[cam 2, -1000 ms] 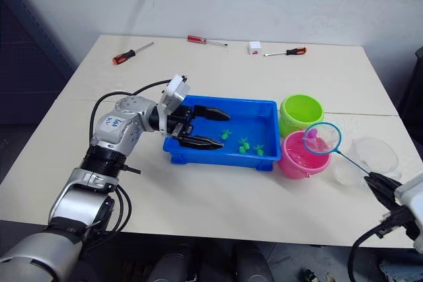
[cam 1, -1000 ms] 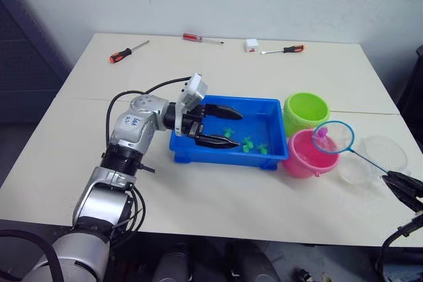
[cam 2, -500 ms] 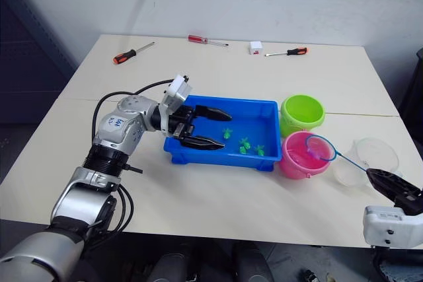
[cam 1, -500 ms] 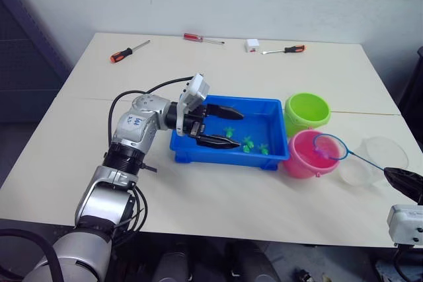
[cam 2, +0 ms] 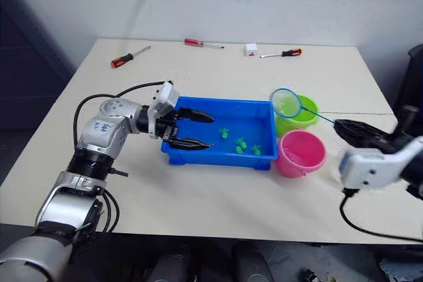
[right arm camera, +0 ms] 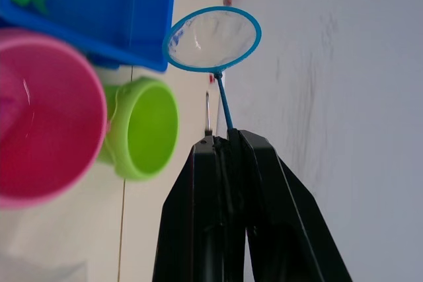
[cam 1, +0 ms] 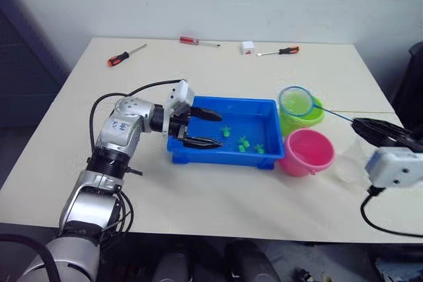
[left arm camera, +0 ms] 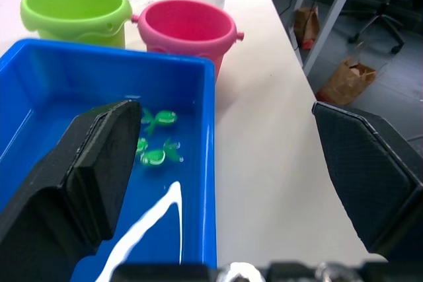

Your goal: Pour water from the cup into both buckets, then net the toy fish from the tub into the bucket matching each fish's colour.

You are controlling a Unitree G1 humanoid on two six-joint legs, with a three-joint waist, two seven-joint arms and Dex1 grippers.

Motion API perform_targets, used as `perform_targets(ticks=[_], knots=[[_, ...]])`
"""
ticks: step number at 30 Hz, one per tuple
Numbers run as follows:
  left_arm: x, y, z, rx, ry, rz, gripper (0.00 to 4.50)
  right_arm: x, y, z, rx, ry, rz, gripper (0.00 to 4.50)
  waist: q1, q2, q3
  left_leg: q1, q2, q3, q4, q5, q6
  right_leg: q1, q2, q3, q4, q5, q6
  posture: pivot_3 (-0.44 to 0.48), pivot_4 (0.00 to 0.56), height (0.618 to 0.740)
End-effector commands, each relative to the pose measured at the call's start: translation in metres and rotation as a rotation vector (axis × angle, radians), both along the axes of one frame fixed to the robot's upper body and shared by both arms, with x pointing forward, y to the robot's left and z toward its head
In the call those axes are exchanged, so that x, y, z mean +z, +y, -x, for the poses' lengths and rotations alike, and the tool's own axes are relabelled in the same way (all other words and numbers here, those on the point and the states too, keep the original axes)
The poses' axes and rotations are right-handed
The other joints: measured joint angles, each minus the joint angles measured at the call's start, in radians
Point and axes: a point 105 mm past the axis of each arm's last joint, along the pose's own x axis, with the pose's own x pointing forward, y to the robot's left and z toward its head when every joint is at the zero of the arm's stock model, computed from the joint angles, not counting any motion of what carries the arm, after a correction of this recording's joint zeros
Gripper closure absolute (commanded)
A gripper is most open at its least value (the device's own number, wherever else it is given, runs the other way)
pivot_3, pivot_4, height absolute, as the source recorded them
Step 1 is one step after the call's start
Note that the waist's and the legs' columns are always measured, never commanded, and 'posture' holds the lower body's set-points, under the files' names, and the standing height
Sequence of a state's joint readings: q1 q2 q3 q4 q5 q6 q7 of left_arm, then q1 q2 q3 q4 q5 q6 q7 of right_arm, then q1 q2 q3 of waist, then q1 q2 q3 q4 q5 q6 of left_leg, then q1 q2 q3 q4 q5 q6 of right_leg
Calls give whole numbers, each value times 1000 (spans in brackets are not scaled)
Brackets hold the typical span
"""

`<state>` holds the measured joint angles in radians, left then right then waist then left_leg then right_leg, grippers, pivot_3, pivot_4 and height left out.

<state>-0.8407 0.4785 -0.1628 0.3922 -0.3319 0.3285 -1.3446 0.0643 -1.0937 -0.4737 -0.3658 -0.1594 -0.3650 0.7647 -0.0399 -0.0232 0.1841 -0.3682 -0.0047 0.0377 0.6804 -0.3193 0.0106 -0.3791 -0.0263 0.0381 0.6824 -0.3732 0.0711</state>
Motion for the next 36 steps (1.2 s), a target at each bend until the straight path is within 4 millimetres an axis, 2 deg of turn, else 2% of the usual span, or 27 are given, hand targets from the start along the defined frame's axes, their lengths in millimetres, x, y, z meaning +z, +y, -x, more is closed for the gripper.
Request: perform_targets(ticks=[1,7,11,21,25,29,36], knots=[[9,5,6,11,-55,-8,24,-6,8,-19,78,57,103,4500,3,1,1,-1,0,0,0,0,1,0,-1,0,-1,0,0,0,150,740],[6,15,17,71,-49,-27,24,-5,7,-52,177,102,306,4500,12,1,1,-4,0,-1,0,-2,4,0,-3,-3,-7,0,0,0,150,740],[5,17,22,91,-50,-40,24,-9,7,-64,245,155,426,4500,10,2,1,-4,0,-1,1,-3,4,0,-3,-3,-8,0,0,0,150,740],[11,17,30,115,-46,-25,24,-20,7,-63,313,282,479,4500,8,2,1,-4,0,-2,0,-2,4,0,-3,-4,-7,0,0,0,150,740],[12,16,30,116,-46,-16,24,-23,12,-57,299,355,404,4500,9,2,1,-4,0,-2,1,-3,4,1,-3,-4,-7,0,0,0,150,740],[12,13,30,112,-45,-3,24,-19,17,-54,286,362,354,4500,10,2,1,-4,0,-2,1,-3,4,1,-3,-4,-7,0,0,0,150,740],[13,11,30,106,-42,11,24,-6,6,-65,212,302,401,4500,8,2,1,-4,0,-2,1,-3,4,1,-3,-4,-7,0,0,0,150,740]])
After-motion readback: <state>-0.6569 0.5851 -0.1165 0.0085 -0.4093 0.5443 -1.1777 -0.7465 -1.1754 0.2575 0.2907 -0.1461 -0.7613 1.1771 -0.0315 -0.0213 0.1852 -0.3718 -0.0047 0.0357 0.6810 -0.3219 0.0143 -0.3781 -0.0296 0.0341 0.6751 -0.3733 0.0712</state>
